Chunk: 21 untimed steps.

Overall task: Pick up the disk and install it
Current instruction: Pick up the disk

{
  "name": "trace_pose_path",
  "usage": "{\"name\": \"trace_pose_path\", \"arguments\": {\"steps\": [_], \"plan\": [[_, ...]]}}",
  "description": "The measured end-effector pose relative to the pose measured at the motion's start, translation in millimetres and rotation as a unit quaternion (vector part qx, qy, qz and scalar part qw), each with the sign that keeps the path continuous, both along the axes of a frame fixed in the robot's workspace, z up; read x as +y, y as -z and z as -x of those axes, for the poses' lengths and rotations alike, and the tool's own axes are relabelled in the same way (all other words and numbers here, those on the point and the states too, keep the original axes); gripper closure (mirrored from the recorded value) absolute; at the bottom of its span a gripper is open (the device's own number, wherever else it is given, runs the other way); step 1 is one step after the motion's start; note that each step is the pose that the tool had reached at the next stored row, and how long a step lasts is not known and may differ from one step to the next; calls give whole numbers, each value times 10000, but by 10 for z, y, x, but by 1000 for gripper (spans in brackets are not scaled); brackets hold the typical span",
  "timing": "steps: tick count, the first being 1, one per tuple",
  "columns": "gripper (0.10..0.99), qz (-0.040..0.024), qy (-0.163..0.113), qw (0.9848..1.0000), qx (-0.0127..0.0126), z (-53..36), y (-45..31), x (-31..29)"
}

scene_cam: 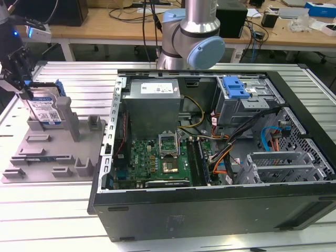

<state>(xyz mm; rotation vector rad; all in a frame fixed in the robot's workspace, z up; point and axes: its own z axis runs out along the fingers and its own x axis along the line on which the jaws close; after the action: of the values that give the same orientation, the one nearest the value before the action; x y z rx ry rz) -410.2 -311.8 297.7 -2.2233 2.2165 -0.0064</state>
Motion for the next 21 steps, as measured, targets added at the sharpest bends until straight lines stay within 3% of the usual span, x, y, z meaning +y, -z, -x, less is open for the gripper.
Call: {"name": "trace_pose_path", "arguments": {"steps": [7,10,18,21], "plan": [[718,-1,0,10000,-2,0,-4,0],[718,-1,0,10000,-1,0,-56,0],[718,5,0,10000,0,0,-364,0],[718,6,0,10000,0,0,-623,0]]}}
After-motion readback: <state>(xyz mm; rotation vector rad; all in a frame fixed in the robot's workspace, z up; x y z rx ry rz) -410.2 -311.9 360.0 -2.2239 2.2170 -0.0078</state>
